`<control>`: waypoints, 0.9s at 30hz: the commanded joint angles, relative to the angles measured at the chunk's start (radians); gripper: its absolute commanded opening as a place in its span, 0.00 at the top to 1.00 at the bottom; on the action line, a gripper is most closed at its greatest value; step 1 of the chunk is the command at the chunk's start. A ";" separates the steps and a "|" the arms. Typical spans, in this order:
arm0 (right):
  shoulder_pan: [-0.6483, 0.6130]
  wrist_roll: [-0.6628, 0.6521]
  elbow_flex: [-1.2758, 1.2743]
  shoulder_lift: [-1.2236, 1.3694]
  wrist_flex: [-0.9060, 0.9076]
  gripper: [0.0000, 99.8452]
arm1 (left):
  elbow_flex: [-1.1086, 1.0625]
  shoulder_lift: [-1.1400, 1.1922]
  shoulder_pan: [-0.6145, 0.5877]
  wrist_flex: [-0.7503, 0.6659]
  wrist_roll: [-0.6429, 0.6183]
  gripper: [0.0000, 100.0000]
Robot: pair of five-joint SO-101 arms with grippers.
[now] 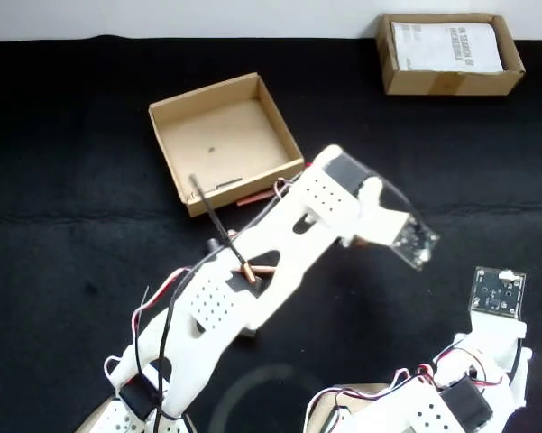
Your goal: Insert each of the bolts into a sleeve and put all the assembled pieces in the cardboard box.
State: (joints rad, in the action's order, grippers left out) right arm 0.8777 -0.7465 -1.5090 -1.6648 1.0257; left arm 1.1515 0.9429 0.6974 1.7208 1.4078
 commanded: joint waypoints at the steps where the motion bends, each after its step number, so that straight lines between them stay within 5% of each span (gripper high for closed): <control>1: -0.068 0.147 0.051 -0.015 -0.018 0.99 | 0.183 -0.016 0.041 0.048 -0.175 0.99; 6: -0.289 0.434 0.119 -0.015 -0.018 0.99 | 0.398 -0.016 0.041 0.048 -0.766 0.99; 9: -0.456 0.549 0.145 -0.015 -0.016 0.99 | 0.524 -0.016 0.039 0.048 -0.970 0.99; 13: -0.671 0.595 0.156 -0.012 -0.022 0.99 | 0.512 -0.087 0.016 0.049 -1.174 0.99; 19: -0.894 0.611 0.157 -0.013 -0.044 0.99 | 0.510 -0.303 -0.070 0.051 -1.700 0.99; 27: -1.106 0.795 0.226 -0.005 -0.137 0.99 | 0.499 -0.556 -0.208 0.057 -1.809 0.99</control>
State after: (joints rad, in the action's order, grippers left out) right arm -0.1412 0.0207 -1.3617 -1.6648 0.9137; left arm 1.6210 0.5209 0.5224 1.7714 -0.3844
